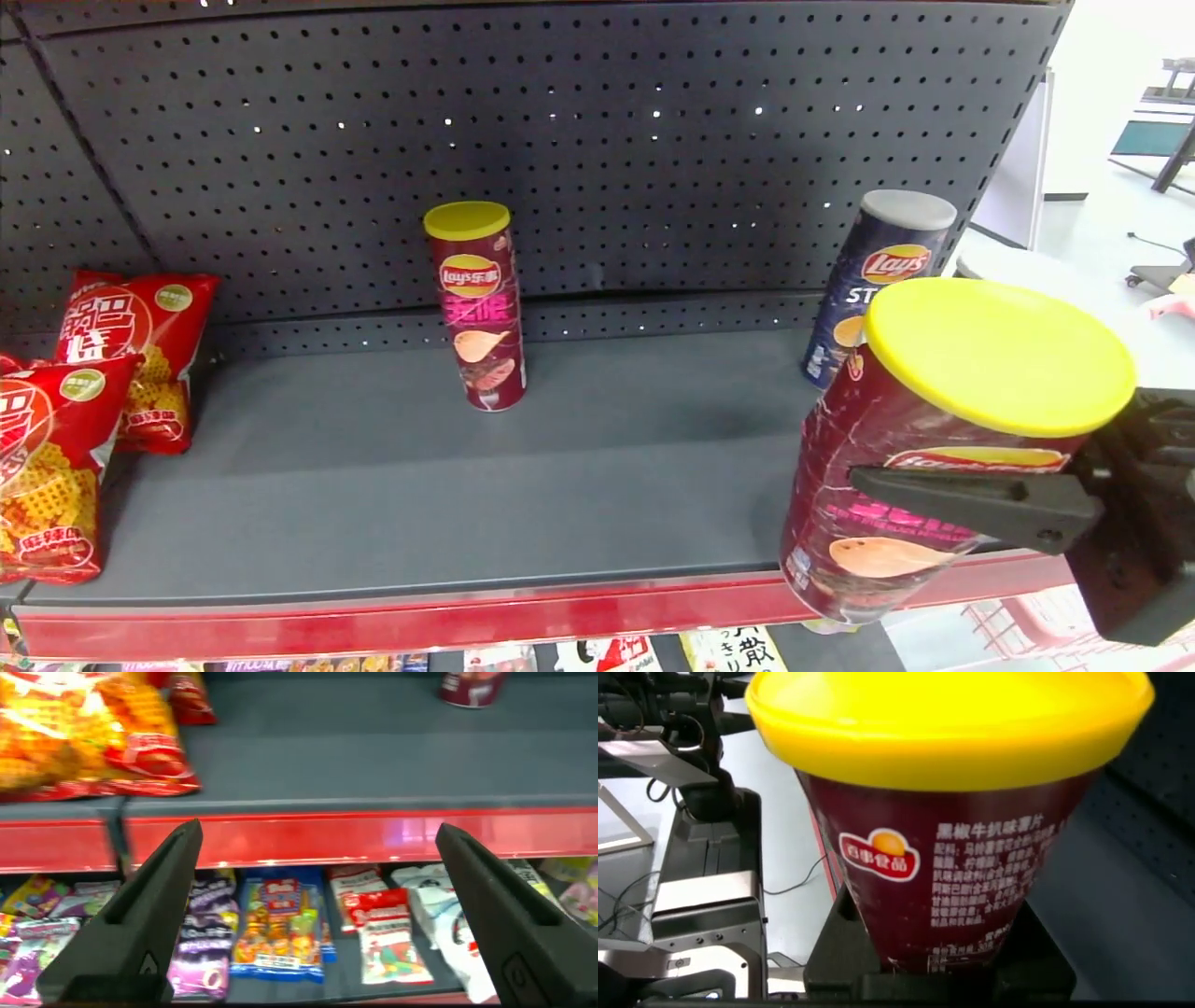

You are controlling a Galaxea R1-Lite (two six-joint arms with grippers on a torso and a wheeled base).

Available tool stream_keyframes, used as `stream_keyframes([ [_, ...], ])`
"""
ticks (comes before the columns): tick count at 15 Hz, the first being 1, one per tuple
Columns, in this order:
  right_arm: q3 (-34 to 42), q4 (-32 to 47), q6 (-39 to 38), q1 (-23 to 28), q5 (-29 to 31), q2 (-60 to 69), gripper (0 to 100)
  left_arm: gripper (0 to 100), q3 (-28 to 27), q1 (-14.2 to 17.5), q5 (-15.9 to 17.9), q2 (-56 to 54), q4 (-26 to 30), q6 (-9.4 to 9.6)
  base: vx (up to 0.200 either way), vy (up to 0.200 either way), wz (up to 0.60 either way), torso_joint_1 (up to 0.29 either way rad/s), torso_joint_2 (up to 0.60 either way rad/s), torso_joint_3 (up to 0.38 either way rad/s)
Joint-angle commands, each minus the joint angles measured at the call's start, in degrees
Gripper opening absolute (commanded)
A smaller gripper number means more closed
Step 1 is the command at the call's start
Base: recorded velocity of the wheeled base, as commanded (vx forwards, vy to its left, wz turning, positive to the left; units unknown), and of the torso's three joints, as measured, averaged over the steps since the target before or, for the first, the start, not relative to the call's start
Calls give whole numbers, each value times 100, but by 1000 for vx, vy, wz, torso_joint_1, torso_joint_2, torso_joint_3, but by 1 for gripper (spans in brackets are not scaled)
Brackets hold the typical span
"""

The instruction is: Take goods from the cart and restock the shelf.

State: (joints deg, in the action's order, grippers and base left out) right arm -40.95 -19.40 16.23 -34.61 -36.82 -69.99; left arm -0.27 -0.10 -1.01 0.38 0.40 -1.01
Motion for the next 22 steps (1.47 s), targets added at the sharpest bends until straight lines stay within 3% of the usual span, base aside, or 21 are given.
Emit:
stream_keyframes([
  [1,61,6,3,-2,-1,-6,0,100,0,1,-4,6,-5,-4,0,200,0,7,2,7],
  [11,157,6,3,-2,-10,29,0,100,0,1,-4,6,-5,5,0,200,0,2,3,2],
  [22,236,6,12,7,-1,38,0,100,0,1,-4,6,4,5,0,0,0,0,0,0],
])
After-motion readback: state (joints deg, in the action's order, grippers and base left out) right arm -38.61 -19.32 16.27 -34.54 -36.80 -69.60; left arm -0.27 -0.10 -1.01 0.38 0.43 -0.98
